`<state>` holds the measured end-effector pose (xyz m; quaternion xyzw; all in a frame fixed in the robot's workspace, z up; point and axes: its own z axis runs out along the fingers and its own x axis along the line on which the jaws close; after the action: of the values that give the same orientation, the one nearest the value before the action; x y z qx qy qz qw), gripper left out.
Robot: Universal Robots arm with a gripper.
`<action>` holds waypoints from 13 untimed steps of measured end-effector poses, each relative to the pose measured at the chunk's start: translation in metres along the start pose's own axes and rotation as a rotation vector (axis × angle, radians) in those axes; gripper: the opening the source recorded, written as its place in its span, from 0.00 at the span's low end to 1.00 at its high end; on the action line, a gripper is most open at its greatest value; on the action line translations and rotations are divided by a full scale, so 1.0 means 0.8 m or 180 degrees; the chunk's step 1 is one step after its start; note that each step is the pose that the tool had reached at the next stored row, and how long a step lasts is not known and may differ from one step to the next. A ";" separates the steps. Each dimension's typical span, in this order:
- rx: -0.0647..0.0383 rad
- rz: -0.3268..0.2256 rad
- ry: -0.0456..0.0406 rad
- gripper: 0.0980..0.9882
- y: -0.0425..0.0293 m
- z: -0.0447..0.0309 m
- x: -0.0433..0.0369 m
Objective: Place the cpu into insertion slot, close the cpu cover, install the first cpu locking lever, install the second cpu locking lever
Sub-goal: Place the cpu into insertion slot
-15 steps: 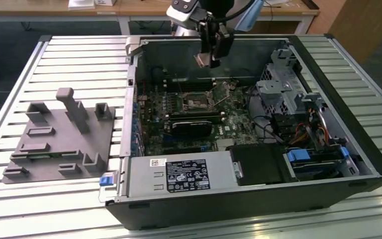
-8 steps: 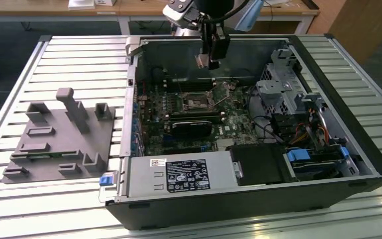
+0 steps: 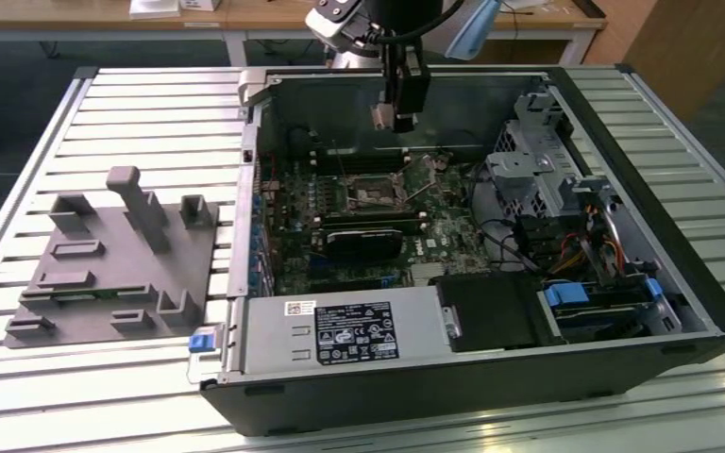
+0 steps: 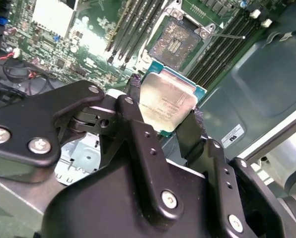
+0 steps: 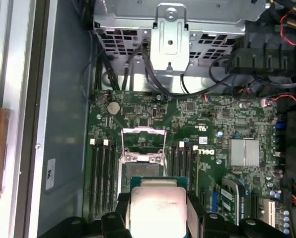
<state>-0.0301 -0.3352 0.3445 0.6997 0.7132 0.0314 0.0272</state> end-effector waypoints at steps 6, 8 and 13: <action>0.0000 -0.0049 0.0005 0.49 -0.0009 0.0112 0.006; 0.0000 -0.0049 0.0005 0.49 -0.0013 0.0145 0.006; 0.0000 -0.0049 0.0005 0.49 -0.0018 0.0210 0.006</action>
<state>-0.0303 -0.3307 0.3277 0.6942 0.7186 0.0318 0.0268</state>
